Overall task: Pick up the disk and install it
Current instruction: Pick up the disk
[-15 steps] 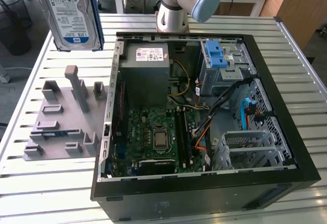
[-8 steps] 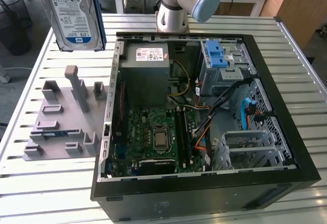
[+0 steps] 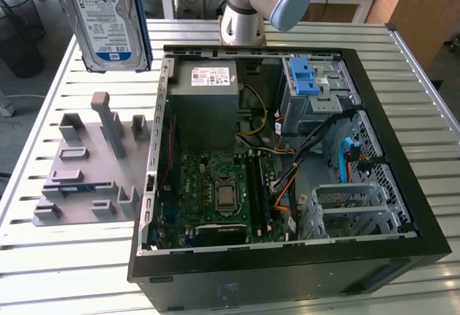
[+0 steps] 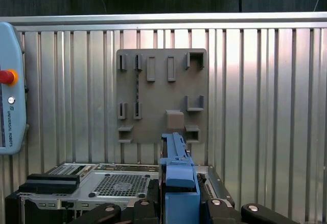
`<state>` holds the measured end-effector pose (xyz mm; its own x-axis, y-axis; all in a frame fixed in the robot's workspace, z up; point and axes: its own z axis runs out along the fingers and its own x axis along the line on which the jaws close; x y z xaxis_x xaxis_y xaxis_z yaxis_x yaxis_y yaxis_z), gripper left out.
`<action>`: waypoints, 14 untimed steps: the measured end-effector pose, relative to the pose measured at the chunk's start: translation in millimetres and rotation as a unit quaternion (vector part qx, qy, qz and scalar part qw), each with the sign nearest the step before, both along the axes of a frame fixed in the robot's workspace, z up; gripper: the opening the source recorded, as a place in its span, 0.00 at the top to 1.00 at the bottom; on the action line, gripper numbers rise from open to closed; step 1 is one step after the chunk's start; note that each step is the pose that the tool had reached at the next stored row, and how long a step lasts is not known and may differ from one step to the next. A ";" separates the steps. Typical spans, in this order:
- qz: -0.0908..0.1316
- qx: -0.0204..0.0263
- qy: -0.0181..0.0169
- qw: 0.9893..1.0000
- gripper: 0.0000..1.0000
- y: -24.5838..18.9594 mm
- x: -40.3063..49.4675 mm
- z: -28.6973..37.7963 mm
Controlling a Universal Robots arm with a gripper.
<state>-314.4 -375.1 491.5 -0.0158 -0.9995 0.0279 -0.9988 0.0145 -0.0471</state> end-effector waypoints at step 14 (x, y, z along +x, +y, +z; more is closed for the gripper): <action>0.000 0.000 0.000 1.000 0.64 -2.2 10.8 -0.3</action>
